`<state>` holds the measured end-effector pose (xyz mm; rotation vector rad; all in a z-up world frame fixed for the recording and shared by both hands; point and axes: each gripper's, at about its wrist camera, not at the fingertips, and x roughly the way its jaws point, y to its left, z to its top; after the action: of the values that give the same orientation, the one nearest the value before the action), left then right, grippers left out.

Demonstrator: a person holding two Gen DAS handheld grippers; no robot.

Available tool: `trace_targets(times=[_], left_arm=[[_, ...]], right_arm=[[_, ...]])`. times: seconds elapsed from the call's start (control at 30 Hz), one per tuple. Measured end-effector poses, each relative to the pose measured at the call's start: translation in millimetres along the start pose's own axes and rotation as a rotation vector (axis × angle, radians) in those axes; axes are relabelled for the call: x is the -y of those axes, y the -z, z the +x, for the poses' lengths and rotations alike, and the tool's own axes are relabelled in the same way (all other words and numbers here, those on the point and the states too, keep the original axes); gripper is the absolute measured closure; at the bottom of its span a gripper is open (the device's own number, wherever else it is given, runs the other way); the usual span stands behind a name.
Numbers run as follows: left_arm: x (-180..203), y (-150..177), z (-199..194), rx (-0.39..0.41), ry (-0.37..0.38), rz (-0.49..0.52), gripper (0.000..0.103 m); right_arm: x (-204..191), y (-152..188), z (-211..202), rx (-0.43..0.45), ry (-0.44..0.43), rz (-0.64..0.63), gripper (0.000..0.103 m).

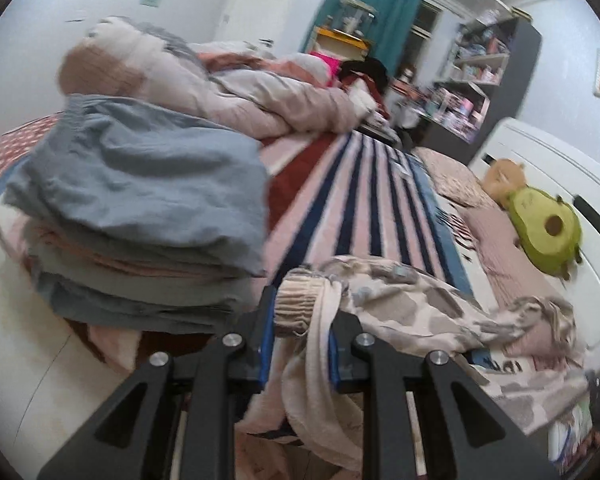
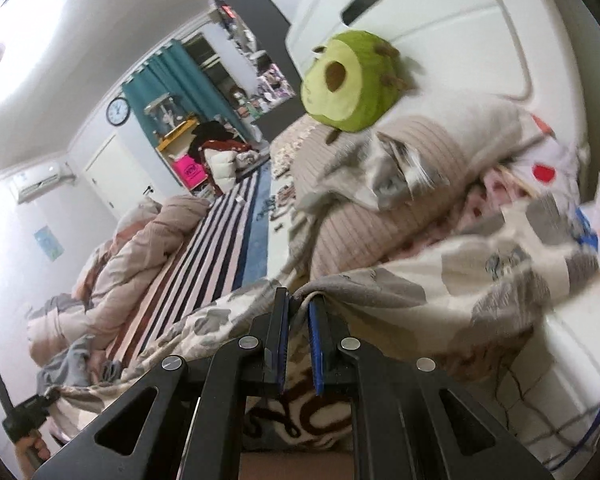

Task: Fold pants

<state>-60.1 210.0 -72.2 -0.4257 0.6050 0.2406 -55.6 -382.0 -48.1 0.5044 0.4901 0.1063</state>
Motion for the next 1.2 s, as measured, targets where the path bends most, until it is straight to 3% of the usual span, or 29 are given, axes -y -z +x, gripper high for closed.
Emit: trace_targets(times=[0.2, 0.37, 0.67, 0.77, 0.8, 0.83, 0.93, 1.0, 1.1, 1.2], left_arm=[[31, -17, 38, -0.034, 0.047, 0.026, 0.085], [49, -35, 84, -0.068, 0.014, 0.044, 0.085], [68, -56, 188, -0.137, -0.037, 0.075, 0.084], [71, -59, 219, -0.152, -0.059, 0.079, 0.076], [73, -60, 230, -0.171, -0.071, 0.086, 0.060], [74, -61, 235, -0.182, -0.080, 0.094, 0.043], [77, -68, 226, -0.147, -0.069, 0.120, 0.032], [77, -75, 206, -0.115, -0.048, 0.142, 0.024], [80, -76, 174, -0.097, 0.017, 0.170, 0.023], [89, -68, 157, -0.123, 0.084, 0.216, 0.023]], right_arm=[[-18, -49, 35, 0.037, 0.053, -0.125, 0.100], [-17, -91, 85, 0.018, 0.139, -0.207, 0.100], [-22, -133, 198, -0.125, 0.253, -0.390, 0.100], [-21, -133, 228, -0.195, 0.282, -0.430, 0.099], [-19, -132, 237, -0.219, 0.287, -0.437, 0.095], [-18, -131, 244, -0.253, 0.293, -0.447, 0.083], [-26, -126, 241, -0.307, 0.255, -0.488, 0.056], [-34, -126, 224, -0.298, 0.228, -0.499, 0.054], [-52, -126, 187, -0.241, 0.173, -0.504, 0.050], [-82, -109, 163, -0.218, 0.065, -0.561, 0.043]])
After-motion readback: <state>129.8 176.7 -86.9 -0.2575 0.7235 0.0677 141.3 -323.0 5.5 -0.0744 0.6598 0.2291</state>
